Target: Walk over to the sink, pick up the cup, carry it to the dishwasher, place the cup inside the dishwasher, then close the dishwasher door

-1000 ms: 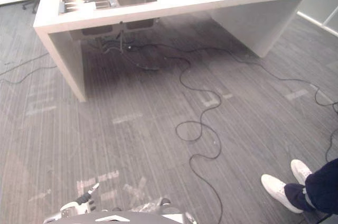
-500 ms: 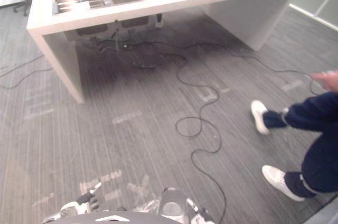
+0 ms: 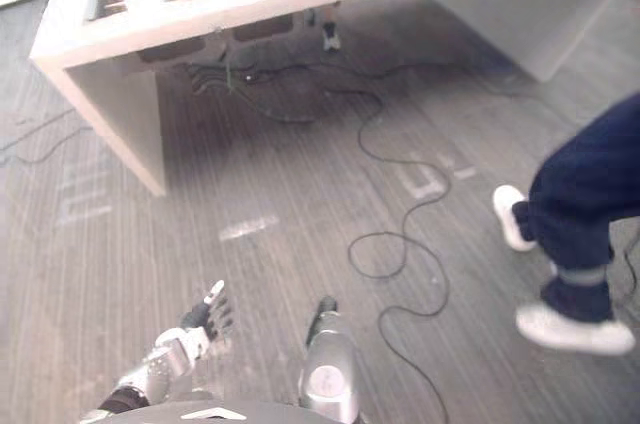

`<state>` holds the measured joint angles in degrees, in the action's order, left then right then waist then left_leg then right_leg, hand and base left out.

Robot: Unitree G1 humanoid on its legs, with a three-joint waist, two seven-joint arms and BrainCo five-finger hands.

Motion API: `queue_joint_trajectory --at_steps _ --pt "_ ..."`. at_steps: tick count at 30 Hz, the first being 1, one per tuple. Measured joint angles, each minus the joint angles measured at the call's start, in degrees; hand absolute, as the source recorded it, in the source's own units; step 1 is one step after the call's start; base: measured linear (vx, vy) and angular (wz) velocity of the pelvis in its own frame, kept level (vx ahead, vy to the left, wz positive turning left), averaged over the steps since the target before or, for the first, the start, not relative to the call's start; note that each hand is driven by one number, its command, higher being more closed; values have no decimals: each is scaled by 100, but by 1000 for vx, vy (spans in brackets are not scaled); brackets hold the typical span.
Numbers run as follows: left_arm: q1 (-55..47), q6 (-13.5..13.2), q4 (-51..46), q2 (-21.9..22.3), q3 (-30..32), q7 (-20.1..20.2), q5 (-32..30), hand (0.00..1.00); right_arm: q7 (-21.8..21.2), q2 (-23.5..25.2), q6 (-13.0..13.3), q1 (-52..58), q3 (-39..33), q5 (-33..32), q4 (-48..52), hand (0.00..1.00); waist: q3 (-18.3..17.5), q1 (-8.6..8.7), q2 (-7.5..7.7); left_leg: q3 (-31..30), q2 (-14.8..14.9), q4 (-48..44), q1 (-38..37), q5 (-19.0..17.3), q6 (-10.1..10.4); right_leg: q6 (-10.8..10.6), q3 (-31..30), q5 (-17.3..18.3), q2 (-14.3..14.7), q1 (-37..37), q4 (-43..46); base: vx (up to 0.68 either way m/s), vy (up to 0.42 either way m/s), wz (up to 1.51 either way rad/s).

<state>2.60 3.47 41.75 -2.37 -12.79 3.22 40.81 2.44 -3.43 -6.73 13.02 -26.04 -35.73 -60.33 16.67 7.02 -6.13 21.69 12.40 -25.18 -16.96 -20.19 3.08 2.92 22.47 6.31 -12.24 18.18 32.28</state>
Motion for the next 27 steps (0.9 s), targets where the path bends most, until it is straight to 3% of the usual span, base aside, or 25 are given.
queue_joint_trajectory --at_steps 1,2,3,5,7,8,9,10,11,12,13,14,15,16,17,18,19,21,22,23,25,26,27 --pt "0 -24 -120 11 24 -10 -59 0 -6 -46 38 -23 14 -19 -34 0 -2 -2 17 38 133 -657 195 220 -34 24 7 181 21 -43 131 582 -282 2" --pt "21 -50 -404 29 8 -14 -107 0 -69 -58 152 -39 20 -118 -39 0 -4 18 28 -86 489 -1648 560 928 -61 32 94 474 96 -296 208 552 -287 11" --pt "4 -83 -686 53 -71 -5 -114 0 -120 -68 329 -64 114 -171 -51 0 21 -10 68 -378 739 -2834 1102 1406 -48 42 145 689 180 -572 138 521 -263 15" --pt "-7 -86 -1107 75 -97 1 -170 0 -207 -191 583 -224 234 -194 -41 0 35 -56 44 -492 829 -4429 1951 1311 -205 120 146 898 300 -1072 -89 520 -178 15" --pt "1 -103 -1602 34 -101 -56 -165 0 -273 -351 791 -425 382 -228 131 0 98 -103 117 -413 638 -4782 2883 1161 -375 127 237 965 365 -1676 -460 508 -119 13" --pt "3 -115 -1738 7 -124 -78 -165 0 -287 -399 836 -501 421 -250 169 0 102 -190 124 -324 566 -4540 3059 1128 -388 101 258 964 356 -1818 -549 426 -49 -36" --pt "5 -138 -2079 -108 -247 -180 -163 0 -316 -477 901 -658 586 -338 439 0 122 -387 167 -15 404 -3566 3302 1101 -377 -21 159 959 355 -2087 -758 437 -39 -42" --pt "5 -139 -2214 -154 -291 -208 -161 0 -315 -480 906 -699 646 -343 601 0 138 -425 193 118 337 -3046 3354 1108 -372 -50 141 967 350 -2223 -848 553 -26 -42" --pt "0 -148 -2482 -189 -352 -319 -163 0 -312 -505 903 -746 839 -396 883 0 166 -455 247 288 116 -1681 3368 1239 -254 -99 108 970 316 -2442 -994 393 3 -20" --pt "-2 -167 -2616 -182 -379 -386 -165 0 -298 -518 896 -761 939 -438 1022 0 166 -487 263 330 -11 -879 3327 1400 -149 -125 78 986 290 -2506 -1014 479 32 -30" --pt "4 -206 -2788 -151 -424 -491 -165 0 -279 -569 868 -811 1017 -446 1115 0 172 -545 290 350 -291 563 3169 1796 124 -261 -10 1074 241 -2637 -1040 488 67 -32" --pt "18 -233 -2828 -124 -435 -562 -165 0 -232 -636 789 -819 992 -453 1096 0 168 -540 286 409 -440 1313 3041 2150 210 -467 -61 1211 235 -2851 -1064 492 91 -31" --pt "17 -242 -2819 -124 -434 -573 -169 0 -222 -648 720 -815 985 -465 1069 0 168 -527 285 509 -471 1420 2987 2308 165 -575 -107 1299 237 -2957 -1053 521 169 -27" --pt "4 -258 -2743 -122 -432 -570 -231 0 -202 -691 536 -744 948 -503 971 0 128 -512 219 699 -501 1432 2852 2519 -16 -754 -179 1479 274 -3185 -1041 523 275 -36" --pt "-17 -271 -2736 -117 -413 -543 -277 0 -188 -771 406 -609 892 -506 941 0 35 -539 78 565 -522 1475 2772 2703 -585 -877 -292 1722 415 -3331 -1036 519 303 -44" --pt "28 -276 -2730 -134 -346 -536 -282 0 -178 -726 361 -619 865 -507 848 0 18 -572 124 483 -593 1296 2803 2874 -704 -946 -380 1879 340 -3412 -1027 482 284 -15" --pt "93 -284 -2697 -165 -216 -552 -290 0 -190 -591 238 -589 752 -490 664 0 -36 -518 394 485 -755 919 2952 2481 -722 -897 -469 1888 159 -3458 -1050 459 235 13" --pt "138 -282 -2814 -163 -129 -553 -527 0 -186 -433 22 -442 604 -412 247 0 -141 -676 574 444 -899 246 3200 1806 -783 -938 -608 1641 -131 -3275 -569 618 315 26" --pt "138 -264 -2818 -165 -127 -555 -583 0 -186 -387 1 -373 512 -397 184 0 -175 -686 609 426 -966 151 3186 1657 -810 -984 -638 1557 -247 -3172 -202 488 249 30" --pt "143 -227 -2839 -164 -116 -555 -622 0 -184 -363 -4 -295 485 -378 58 0 -213 -664 647 383 -1096 35 3122 1444 -844 -1108 -702 1281 -469 -2898 617 290 138 35" --pt "136 -146 -2971 -170 -63 -546 -624 0 -183 -305 30 -198 457 -376 25 0 -233 -636 679 356 -1310 113 2823 1202 -805 -1498 -1126 350 -832 -2053 2414 391 172 21" --pt "125 -124 -3069 -218 -15 -573 -624 0 -203 -261 50 -221 443 -319 35 0 -234 -611 658 352 -1405 340 2541 1169 -779 -1300 -1220 464 -937 -1433 3293 458 181 -5" --pt "98 -126 -3192 -214 58 -703 -618 0 -224 -239 137 -241 436 -244 69 0 -227 -573 539 350 -1413 596 2252 1189 -762 -977 -1021 653 -947 -966 3578 346 126 -12"
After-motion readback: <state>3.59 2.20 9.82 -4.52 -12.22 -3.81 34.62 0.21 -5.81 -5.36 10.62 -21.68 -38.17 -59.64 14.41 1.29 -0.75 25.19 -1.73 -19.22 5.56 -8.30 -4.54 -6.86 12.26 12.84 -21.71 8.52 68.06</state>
